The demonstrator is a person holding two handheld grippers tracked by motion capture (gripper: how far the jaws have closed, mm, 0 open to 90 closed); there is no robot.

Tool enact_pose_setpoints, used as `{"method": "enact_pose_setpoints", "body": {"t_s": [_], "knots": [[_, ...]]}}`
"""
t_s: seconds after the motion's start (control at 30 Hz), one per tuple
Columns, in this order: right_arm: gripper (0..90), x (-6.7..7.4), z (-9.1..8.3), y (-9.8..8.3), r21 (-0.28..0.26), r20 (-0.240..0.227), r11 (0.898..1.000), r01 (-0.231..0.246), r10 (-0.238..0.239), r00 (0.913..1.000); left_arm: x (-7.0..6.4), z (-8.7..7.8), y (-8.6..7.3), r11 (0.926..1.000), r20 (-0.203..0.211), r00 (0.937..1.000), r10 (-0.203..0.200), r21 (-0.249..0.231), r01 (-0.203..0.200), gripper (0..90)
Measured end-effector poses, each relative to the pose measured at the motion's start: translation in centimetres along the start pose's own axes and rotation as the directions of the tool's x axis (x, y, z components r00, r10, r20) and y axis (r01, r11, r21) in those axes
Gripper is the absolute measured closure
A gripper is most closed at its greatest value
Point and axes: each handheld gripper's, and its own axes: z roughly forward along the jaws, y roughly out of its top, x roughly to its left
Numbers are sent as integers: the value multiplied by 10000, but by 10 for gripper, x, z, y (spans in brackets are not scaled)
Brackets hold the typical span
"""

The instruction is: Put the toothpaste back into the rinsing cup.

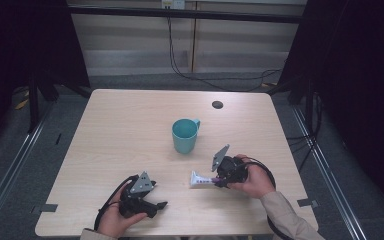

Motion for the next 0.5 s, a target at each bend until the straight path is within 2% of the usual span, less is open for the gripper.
{"method": "enact_pose_setpoints", "body": {"t_s": [0.1,0.13,0.23,0.37,0.5], "knots": [[728,-1,-1,-3,-283,3,9996,9,-9,10000,0,0,0,10000,-15,10000,-5,-3,5,201],[728,-1,-3,-4,-389,48,9990,-228,230,9997,0,0,0,10000,-16,10000,-4,-5,4,201],[728,-4,-10,-9,-902,8,9945,-535,538,9985,0,0,0,10000,-16,10000,-4,-4,4,201],[728,-8,-19,-12,-1653,-22,9825,-856,864,9963,0,0,0,10000,-1,10000,-1,2,1,201],[728,-11,-27,-15,-2331,-49,9656,-1156,1177,9930,0,0,0,10000,-15,10000,1,-3,-1,201]]}}
